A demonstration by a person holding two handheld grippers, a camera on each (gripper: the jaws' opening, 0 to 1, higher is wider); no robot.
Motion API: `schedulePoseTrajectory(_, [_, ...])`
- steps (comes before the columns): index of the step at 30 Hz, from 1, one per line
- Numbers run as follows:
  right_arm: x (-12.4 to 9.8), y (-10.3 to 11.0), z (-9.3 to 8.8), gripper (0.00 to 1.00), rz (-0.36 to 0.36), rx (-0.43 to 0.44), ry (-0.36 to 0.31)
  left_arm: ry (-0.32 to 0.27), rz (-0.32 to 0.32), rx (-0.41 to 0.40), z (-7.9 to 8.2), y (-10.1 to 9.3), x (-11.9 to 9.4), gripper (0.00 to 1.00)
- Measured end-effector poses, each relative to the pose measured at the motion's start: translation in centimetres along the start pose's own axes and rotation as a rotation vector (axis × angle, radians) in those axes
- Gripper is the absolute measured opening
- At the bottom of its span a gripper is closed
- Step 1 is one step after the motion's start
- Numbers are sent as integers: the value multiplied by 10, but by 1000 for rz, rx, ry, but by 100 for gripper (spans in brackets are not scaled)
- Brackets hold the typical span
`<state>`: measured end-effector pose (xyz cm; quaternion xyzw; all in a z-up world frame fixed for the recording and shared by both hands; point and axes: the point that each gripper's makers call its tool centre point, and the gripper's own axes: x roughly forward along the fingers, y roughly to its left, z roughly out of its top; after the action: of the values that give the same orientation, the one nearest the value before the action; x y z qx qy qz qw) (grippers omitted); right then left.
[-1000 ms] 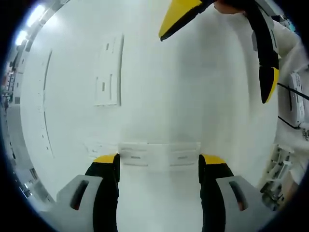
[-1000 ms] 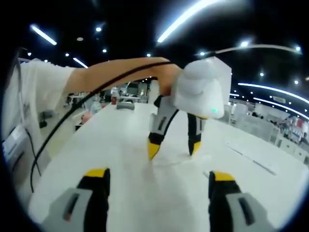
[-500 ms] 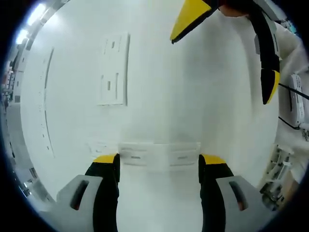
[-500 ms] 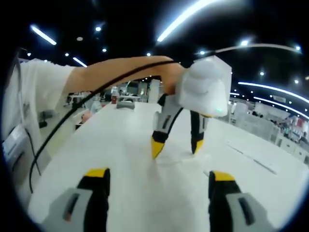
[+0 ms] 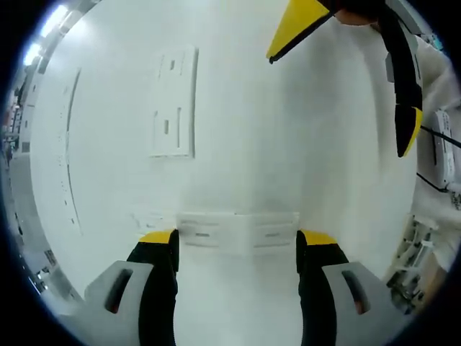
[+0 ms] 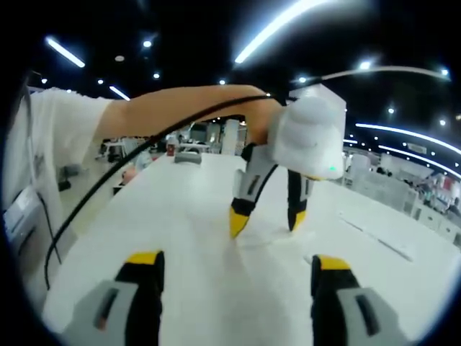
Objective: Locate the socket holder cover, grip the socket holder cover, clip it into the socket holder slot.
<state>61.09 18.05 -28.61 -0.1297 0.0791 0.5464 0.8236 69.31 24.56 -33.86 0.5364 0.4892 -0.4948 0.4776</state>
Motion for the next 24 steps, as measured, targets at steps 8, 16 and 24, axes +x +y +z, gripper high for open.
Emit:
schedulePoseTrajectory(8, [0, 0, 0, 84, -1, 2, 1, 8, 1, -2, -1, 4, 0, 65])
schedulePoseTrajectory(16, [1, 0, -1, 84, -1, 1, 4, 7, 1, -4, -1, 9, 0, 65])
schedulePoseTrajectory(24, [0, 1, -1, 83, -4, 1, 3, 12, 0, -4, 0, 11, 1, 65])
